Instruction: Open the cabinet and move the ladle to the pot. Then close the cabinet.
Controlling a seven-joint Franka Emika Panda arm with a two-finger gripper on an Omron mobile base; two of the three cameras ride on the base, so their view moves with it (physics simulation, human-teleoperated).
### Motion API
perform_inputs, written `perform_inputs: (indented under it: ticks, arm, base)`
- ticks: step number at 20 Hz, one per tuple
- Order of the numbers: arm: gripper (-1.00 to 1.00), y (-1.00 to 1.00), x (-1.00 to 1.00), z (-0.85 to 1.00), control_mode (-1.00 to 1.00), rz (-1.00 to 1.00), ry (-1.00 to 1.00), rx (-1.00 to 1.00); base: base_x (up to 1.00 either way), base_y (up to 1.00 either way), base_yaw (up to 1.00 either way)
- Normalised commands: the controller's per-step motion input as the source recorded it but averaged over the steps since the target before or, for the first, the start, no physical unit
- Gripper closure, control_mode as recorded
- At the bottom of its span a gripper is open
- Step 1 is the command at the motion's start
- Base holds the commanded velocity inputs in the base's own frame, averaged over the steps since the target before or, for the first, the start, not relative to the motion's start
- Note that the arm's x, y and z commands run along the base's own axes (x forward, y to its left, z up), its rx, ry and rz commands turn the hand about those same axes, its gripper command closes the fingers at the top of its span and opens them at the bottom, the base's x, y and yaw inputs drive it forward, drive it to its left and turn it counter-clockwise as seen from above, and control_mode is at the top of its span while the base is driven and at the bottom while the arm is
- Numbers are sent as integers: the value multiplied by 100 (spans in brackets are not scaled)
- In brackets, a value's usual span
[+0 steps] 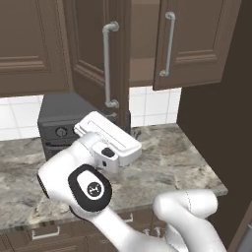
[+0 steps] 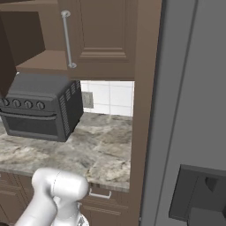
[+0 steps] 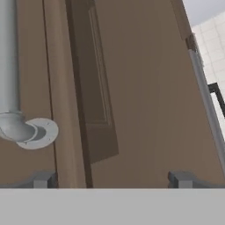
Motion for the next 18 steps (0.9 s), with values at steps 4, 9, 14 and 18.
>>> perform_inputs:
  ticks: [4,9,14,18]
  arm:
    - [-100,-49,57,1,-100,8,0,2]
    - [-100,-50,46,6,-100,15,0,1]
    - [-100,-55,29,3,-100,20,0,1]
    - [-100,-58,29,0,-100,18,0,1]
  base:
    - [0,0,0]
    - [0,0,0]
    - [0,0,0]
    - [0,0,0]
